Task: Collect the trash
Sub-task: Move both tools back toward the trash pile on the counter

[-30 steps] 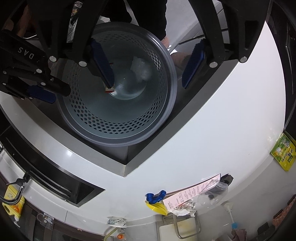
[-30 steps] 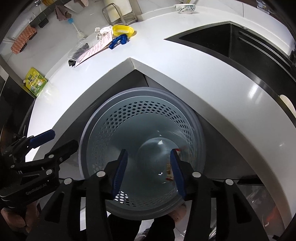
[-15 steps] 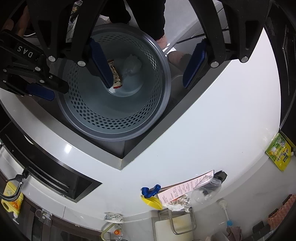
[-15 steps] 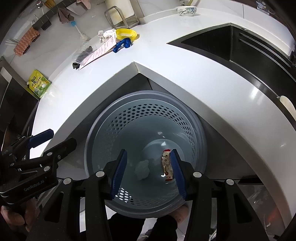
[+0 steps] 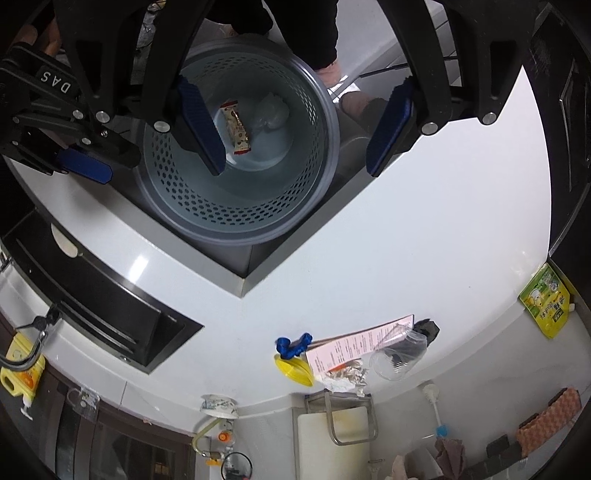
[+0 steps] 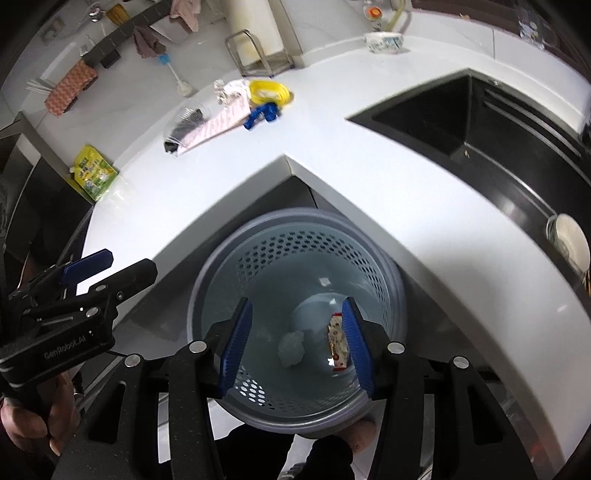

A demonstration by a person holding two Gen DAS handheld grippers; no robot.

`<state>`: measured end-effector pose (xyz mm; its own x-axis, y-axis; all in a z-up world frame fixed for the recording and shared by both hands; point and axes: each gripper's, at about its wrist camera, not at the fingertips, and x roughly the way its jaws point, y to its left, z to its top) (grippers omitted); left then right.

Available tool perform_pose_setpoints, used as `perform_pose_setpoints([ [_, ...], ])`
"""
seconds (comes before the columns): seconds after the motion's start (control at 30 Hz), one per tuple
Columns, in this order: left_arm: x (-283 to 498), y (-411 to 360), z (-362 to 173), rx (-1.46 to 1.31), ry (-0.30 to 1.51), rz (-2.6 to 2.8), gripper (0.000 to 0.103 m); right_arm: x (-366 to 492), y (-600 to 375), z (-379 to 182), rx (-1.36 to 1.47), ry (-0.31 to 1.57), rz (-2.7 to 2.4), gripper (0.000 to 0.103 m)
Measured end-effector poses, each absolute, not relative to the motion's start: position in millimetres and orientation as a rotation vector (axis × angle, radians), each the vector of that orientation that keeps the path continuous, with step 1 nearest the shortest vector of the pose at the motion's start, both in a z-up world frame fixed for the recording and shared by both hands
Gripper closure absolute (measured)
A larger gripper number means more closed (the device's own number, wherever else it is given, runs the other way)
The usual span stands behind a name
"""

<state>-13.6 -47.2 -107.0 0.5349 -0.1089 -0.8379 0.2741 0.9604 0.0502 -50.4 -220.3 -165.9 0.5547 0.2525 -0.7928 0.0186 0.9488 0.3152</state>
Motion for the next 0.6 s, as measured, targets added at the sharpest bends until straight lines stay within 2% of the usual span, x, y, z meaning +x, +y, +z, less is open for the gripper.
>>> perform_pose_setpoints([
  [0.6,27,-11,-59,0.128,0.887,-0.142,0.022,8,-203,-120,0.258,0.875,0.196,0.049],
])
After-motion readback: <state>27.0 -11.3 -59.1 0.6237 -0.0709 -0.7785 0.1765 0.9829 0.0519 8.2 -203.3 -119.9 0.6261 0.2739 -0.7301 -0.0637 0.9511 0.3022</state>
